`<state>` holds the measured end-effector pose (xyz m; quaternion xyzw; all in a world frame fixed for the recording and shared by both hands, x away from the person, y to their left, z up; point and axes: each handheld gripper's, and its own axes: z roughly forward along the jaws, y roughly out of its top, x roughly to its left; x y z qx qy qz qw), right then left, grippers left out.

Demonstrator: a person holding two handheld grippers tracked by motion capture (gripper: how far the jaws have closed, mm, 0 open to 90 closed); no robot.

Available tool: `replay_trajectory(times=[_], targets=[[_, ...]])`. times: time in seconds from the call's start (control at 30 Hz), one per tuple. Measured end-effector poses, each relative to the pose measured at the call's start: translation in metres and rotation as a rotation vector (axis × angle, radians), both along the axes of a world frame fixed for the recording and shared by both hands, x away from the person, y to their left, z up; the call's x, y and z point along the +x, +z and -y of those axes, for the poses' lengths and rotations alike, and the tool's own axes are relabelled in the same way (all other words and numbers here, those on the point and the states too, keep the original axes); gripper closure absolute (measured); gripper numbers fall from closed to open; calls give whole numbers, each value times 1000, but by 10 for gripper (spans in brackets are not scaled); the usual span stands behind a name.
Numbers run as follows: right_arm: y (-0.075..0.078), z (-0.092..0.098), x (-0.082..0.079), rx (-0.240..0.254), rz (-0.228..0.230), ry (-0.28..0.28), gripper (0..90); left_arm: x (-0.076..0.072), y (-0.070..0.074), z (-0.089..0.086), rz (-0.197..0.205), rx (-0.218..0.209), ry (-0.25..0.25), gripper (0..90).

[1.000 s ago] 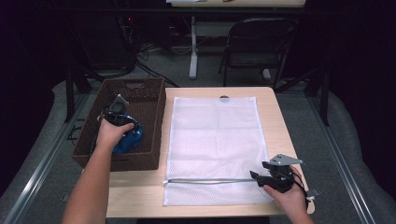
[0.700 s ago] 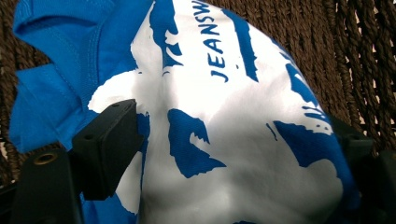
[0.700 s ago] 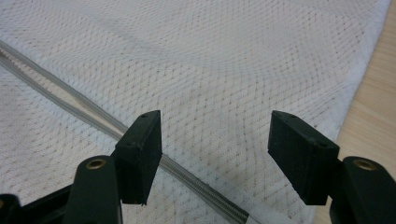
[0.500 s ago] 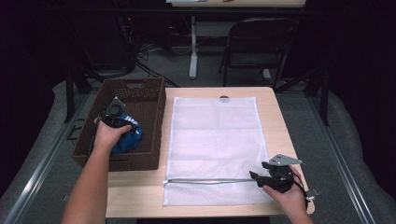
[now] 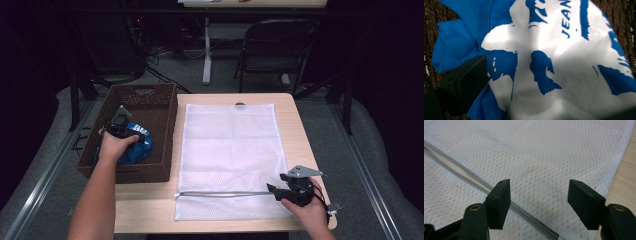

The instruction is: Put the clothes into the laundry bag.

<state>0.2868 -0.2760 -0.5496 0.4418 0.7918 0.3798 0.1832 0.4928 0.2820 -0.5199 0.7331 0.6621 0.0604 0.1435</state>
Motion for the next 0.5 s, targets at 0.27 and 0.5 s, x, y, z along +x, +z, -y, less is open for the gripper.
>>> replay_trajectory(times=[0.27, 0.5], targets=[[0, 0, 0, 1, 0, 1, 348, 3, -6, 1, -24, 2, 2, 13], [0, 1, 0, 3, -1, -4, 347, 5, -10, 2, -44, -7, -4, 10]])
